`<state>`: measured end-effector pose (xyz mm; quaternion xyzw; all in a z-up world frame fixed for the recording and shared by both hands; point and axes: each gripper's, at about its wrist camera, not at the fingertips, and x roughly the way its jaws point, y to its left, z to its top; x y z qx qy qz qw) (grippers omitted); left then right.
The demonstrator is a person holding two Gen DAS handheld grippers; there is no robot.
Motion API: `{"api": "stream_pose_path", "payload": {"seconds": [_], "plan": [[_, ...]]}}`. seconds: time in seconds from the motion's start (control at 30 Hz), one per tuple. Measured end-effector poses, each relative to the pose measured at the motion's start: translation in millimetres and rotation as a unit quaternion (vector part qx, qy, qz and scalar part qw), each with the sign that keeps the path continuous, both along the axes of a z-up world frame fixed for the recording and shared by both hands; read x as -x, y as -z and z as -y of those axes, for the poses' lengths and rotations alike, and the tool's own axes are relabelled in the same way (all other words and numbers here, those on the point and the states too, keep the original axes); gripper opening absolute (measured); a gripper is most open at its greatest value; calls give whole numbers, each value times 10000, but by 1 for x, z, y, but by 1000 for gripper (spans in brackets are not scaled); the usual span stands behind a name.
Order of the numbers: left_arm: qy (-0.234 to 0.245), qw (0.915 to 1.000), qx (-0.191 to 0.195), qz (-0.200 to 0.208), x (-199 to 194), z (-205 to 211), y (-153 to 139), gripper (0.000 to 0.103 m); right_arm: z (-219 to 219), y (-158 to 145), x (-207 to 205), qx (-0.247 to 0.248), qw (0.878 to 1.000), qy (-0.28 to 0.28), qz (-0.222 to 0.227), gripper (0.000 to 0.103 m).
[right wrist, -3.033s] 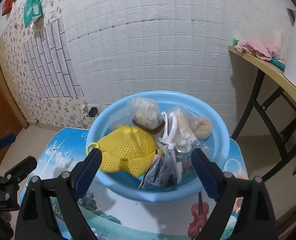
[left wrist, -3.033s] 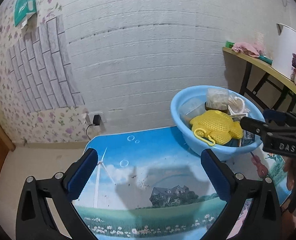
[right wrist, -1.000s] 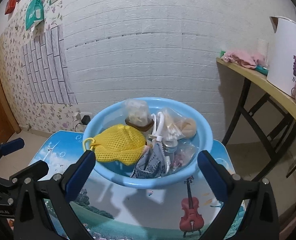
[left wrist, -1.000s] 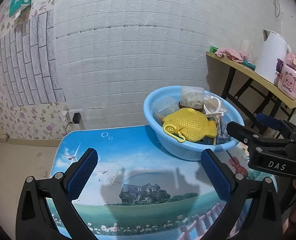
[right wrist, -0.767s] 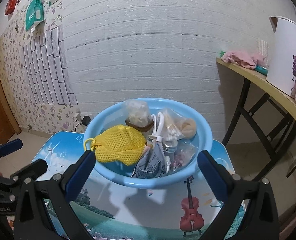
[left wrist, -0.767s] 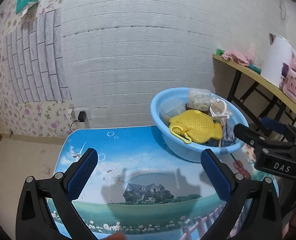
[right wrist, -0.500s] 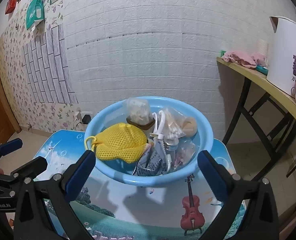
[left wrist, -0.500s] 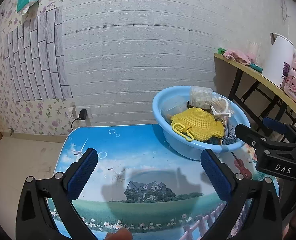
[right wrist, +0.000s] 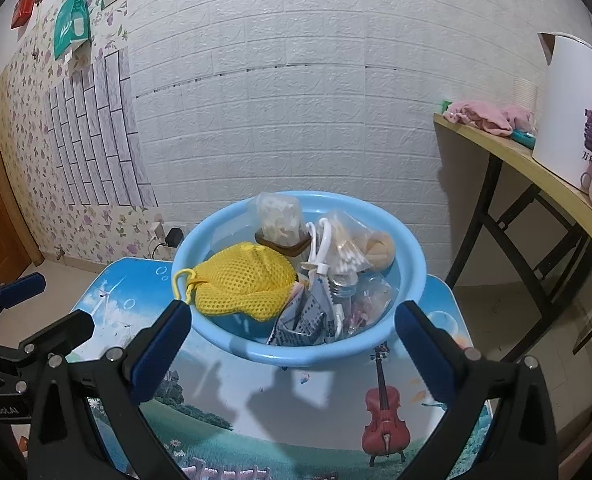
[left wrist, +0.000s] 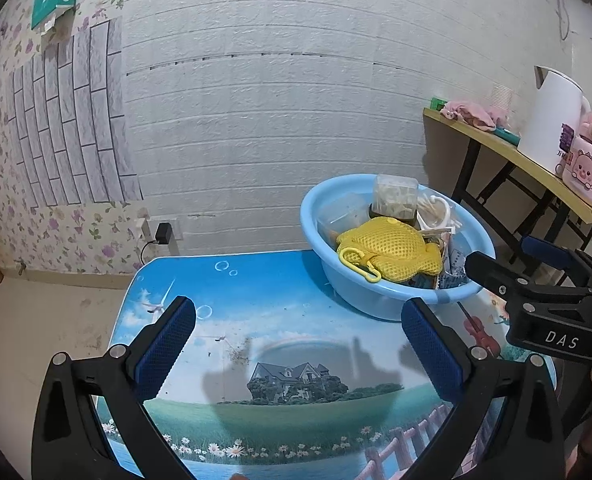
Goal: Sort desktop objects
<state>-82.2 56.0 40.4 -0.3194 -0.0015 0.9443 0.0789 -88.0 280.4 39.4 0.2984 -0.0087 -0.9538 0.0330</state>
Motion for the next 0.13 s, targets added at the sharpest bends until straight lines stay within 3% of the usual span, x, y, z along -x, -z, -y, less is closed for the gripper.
{"api": "stream_pose_path", "payload": {"seconds": [0.13], "plan": [[-50,10000,73,-14,0,-1,-1,103,-1,0,-2,13,10000,16,1,103]]}}
